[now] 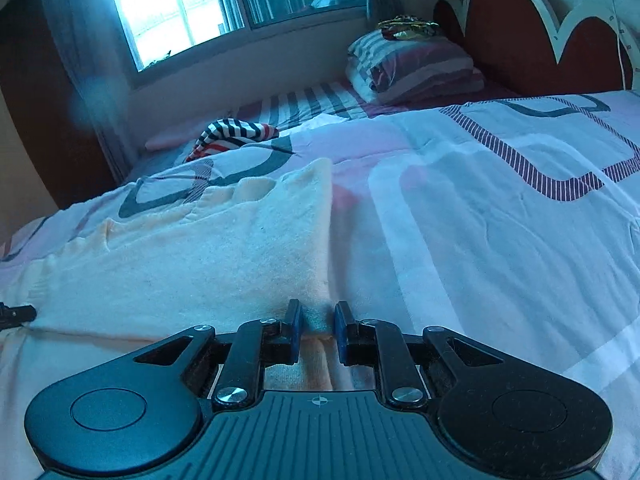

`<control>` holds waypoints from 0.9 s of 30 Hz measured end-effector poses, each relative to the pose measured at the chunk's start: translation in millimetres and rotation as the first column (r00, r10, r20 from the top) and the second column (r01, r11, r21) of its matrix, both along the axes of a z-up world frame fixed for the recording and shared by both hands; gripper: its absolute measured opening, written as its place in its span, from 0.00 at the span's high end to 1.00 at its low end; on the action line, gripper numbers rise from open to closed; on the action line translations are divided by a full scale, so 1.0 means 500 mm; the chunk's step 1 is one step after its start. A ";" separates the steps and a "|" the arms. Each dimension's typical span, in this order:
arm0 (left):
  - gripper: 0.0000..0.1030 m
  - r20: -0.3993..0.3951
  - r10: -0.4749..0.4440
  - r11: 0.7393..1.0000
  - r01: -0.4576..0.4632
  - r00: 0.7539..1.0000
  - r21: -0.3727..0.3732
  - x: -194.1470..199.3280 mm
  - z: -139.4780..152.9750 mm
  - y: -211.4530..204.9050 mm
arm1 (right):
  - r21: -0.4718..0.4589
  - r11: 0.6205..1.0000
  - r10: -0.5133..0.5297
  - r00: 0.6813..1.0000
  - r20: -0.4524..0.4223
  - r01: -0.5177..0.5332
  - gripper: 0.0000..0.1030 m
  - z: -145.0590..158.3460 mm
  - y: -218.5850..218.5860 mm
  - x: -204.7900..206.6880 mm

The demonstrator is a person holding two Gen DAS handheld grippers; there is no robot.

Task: Fold small clothes

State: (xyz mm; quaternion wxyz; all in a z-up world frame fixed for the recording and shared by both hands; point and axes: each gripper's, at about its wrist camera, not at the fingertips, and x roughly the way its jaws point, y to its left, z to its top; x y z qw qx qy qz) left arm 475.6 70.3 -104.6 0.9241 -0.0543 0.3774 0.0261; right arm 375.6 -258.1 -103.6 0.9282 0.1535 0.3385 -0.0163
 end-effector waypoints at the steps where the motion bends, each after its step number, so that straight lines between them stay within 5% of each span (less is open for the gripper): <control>1: 0.39 0.046 0.017 0.999 -0.018 0.999 0.030 -0.009 0.011 -0.005 | 0.002 1.000 0.014 0.999 0.029 -0.014 0.85 0.010 0.002 0.001; 4: 0.44 0.098 -0.058 0.997 0.052 0.994 0.063 -0.003 0.031 -0.053 | 0.010 0.995 0.096 0.994 0.054 -0.097 0.85 0.016 0.044 0.040; 8: 0.45 0.069 -0.196 0.978 0.190 0.978 0.087 0.028 0.014 -0.135 | 0.007 0.963 0.268 0.963 0.042 -0.268 0.85 -0.002 0.134 0.100; 12: 0.43 0.010 -0.199 0.974 0.197 0.980 0.113 0.056 -0.027 -0.135 | -0.029 0.925 0.379 0.924 0.046 -0.378 0.85 -0.011 0.162 0.128; 16: 0.43 0.021 -0.176 0.979 0.173 0.984 0.108 0.062 -0.030 -0.097 | 0.020 0.983 0.181 0.982 0.059 -0.183 0.85 -0.018 0.047 0.197; 19: 0.42 0.020 -0.181 0.979 0.178 0.983 0.097 0.066 -0.032 -0.083 | 0.043 0.999 0.016 0.999 -0.029 -0.014 0.91 -0.046 -0.039 0.268; 20: 0.42 0.021 -0.184 0.978 0.181 0.983 0.099 0.066 -0.032 -0.081 | 0.082 0.997 0.002 0.999 -0.036 0.001 1.00 -0.050 -0.059 0.278; 27: 0.43 0.024 -0.197 0.973 0.192 0.980 0.131 0.063 -0.020 -0.093 | 0.052 0.998 0.032 0.998 -0.046 -0.030 1.00 -0.034 -0.064 0.273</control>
